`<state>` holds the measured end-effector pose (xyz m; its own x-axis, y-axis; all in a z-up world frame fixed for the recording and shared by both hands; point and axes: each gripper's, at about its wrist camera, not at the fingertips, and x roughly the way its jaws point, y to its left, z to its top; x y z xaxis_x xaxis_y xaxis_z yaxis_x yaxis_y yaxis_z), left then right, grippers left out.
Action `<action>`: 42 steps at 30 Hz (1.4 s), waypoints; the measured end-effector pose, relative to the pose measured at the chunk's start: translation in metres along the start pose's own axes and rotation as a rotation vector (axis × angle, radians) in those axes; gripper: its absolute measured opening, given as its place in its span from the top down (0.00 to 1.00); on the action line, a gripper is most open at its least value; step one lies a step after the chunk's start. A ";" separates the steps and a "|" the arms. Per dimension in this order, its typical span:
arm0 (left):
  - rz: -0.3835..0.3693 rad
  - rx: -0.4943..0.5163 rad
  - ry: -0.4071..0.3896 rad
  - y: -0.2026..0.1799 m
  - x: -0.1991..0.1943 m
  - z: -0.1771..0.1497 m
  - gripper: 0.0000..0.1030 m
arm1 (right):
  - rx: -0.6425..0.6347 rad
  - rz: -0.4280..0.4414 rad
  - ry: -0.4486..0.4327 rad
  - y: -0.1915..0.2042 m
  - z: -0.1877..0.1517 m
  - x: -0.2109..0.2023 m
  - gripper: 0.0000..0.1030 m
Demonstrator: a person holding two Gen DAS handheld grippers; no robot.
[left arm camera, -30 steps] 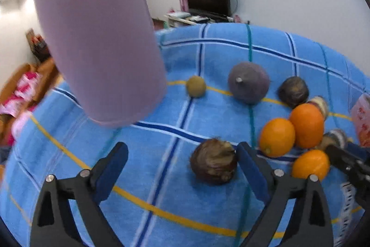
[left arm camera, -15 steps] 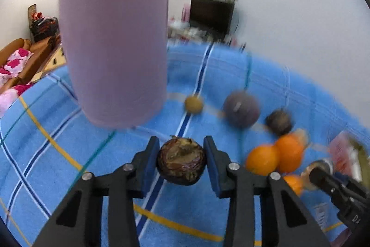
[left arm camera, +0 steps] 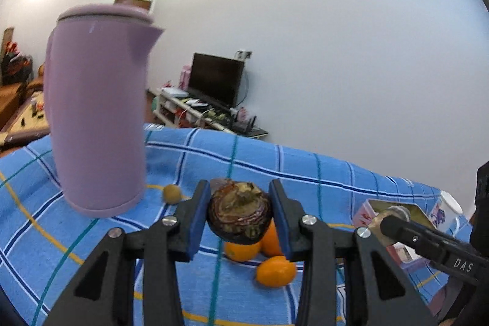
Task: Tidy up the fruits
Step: 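Open the left tool over the pink tin while the right tool drops the roll there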
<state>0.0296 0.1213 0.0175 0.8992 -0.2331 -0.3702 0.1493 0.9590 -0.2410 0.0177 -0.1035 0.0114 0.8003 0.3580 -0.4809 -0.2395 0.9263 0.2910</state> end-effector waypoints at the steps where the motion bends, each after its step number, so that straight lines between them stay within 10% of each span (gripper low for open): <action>1: -0.002 0.013 -0.001 -0.002 -0.002 -0.001 0.60 | -0.001 -0.011 -0.004 -0.004 -0.002 -0.008 0.57; 29: -0.227 0.289 0.113 -0.182 0.009 -0.043 0.60 | 0.070 -0.365 -0.067 -0.147 -0.016 -0.105 0.57; 42: -0.195 0.334 0.223 -0.248 0.047 -0.068 0.60 | 0.077 -0.399 0.012 -0.167 -0.019 -0.092 0.57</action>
<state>0.0073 -0.1384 -0.0012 0.7356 -0.4088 -0.5401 0.4652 0.8845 -0.0359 -0.0265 -0.2889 -0.0084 0.8153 -0.0263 -0.5784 0.1310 0.9814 0.1400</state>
